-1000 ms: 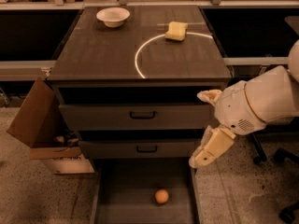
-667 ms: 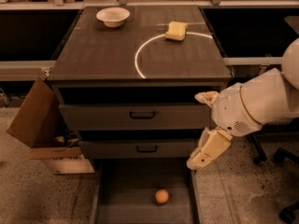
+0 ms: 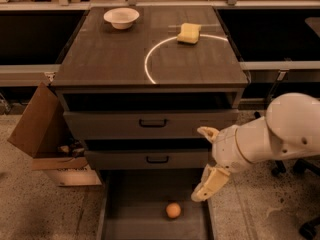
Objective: Pick orange from bottom drawer and place on counter
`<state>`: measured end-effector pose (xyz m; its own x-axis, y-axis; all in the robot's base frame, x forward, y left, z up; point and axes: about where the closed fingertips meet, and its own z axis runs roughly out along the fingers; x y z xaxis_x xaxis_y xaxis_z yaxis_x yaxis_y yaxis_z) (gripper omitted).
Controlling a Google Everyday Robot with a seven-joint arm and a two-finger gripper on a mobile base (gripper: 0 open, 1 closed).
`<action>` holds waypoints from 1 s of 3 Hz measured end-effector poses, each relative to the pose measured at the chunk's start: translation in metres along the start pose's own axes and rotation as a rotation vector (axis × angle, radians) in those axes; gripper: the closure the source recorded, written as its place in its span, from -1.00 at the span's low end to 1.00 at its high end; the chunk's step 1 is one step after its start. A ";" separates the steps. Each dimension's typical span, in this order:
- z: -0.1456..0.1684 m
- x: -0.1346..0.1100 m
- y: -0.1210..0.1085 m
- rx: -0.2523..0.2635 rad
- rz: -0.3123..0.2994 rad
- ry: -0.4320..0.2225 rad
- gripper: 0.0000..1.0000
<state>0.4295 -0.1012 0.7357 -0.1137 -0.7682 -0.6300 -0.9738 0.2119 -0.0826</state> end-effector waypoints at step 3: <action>0.116 0.069 0.015 -0.071 0.020 -0.150 -1.00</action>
Offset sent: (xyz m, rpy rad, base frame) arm 0.0037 0.0250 -0.1787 0.2524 0.0485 0.0360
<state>0.4300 -0.0810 0.6014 -0.1081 -0.6639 -0.7400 -0.9837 0.1792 -0.0171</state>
